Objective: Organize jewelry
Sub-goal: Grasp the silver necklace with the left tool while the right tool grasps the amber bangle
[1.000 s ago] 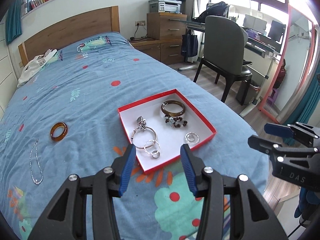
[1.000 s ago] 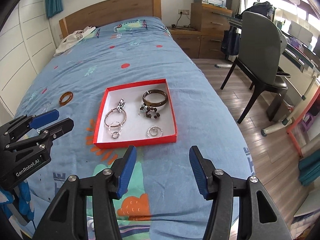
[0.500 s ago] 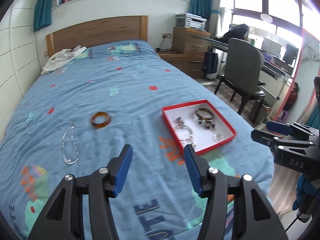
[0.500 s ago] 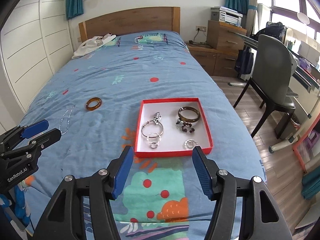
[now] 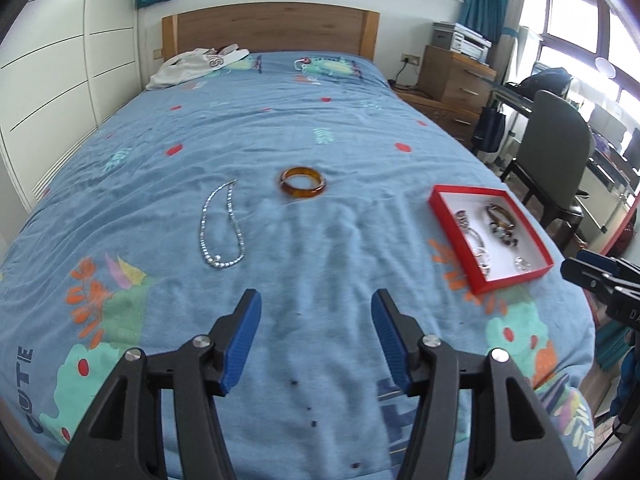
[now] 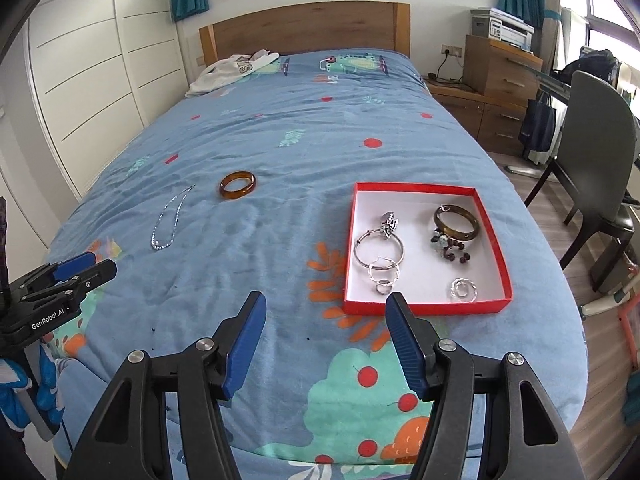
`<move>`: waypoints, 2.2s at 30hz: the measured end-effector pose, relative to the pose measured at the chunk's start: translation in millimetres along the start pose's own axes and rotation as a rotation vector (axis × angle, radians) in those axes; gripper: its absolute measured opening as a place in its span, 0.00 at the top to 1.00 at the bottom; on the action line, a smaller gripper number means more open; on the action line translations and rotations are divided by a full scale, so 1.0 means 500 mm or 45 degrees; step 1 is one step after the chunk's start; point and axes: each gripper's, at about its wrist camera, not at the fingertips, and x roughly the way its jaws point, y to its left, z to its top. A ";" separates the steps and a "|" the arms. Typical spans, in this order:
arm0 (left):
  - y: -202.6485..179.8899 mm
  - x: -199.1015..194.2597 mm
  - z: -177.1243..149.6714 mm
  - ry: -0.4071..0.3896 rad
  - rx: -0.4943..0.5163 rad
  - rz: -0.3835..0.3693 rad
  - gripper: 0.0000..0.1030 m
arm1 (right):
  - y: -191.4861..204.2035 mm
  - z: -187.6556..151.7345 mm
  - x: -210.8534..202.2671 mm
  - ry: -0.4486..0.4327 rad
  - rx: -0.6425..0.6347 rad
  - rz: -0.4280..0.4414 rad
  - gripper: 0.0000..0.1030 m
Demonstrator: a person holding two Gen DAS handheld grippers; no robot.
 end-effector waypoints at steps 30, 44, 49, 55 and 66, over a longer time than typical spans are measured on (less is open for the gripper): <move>0.175 0.352 0.141 0.112 -0.070 0.218 0.42 | 0.176 0.178 0.458 0.141 -0.185 0.305 0.27; 0.252 0.453 0.149 0.158 -0.079 0.271 0.42 | 0.309 0.266 0.592 0.137 -0.336 0.397 0.24; 0.297 0.469 0.135 0.172 -0.144 0.259 0.40 | 0.338 0.273 0.637 0.171 -0.377 0.400 0.24; 0.310 0.472 0.128 0.161 -0.162 0.241 0.38 | 0.368 0.270 0.678 0.203 -0.436 0.408 0.43; 0.305 0.474 0.132 0.130 -0.134 0.230 0.62 | 0.367 0.282 0.703 0.194 -0.395 0.471 0.89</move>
